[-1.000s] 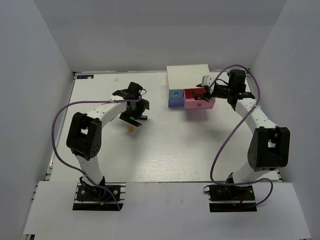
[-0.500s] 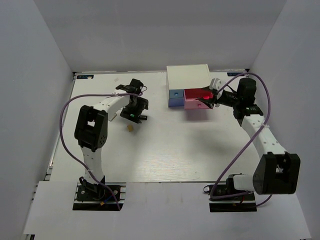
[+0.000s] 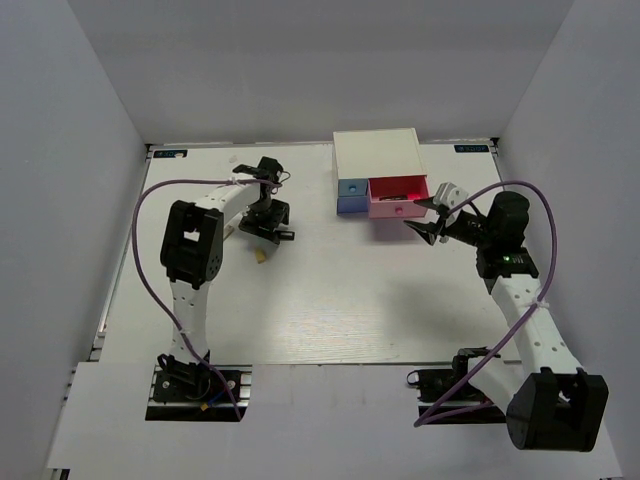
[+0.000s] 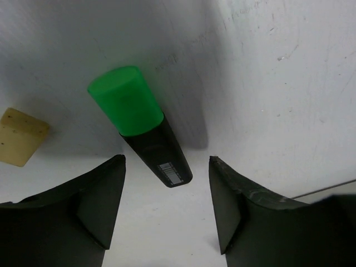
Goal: Sort the stationery into containers
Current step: Pick up the pen from the center of the board.
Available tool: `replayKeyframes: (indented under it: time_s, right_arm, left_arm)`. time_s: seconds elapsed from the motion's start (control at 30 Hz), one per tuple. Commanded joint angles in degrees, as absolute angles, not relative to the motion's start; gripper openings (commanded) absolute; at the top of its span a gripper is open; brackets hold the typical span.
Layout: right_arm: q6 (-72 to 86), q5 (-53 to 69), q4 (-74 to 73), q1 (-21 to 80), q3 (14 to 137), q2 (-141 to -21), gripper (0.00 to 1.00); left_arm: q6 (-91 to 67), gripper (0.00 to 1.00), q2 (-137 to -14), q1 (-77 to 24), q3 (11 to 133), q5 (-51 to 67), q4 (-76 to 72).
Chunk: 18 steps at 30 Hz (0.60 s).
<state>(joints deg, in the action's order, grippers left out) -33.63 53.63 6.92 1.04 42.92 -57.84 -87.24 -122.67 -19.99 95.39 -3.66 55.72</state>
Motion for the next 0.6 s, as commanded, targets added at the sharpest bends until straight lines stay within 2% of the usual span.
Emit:
replayKeyframes:
  time_s: [0.0, 0.07, 0.2, 0.57]
  right_arm:
    - [-30.9, 53.5, 8.0, 0.7, 41.6, -55.7, 0.57]
    - [-29.9, 53.5, 8.6, -1.0, 40.3, -54.4, 0.57]
    - [-29.4, 53.0, 9.2, -1.2, 38.9, -53.0, 0.57]
    - [-27.0, 51.9, 10.8, -1.8, 35.0, -48.5, 0.57]
  left_arm:
    - [-87.3, 0.70, -122.6, -20.0, 99.1, -4.5, 58.6]
    - [-86.8, 0.62, -123.4, -20.0, 100.3, -5.0, 59.3]
    - [-85.2, 0.56, -125.9, -20.0, 102.8, -5.0, 62.2]
    - [-81.5, 0.54, -129.5, -20.0, 103.5, -4.5, 68.5]
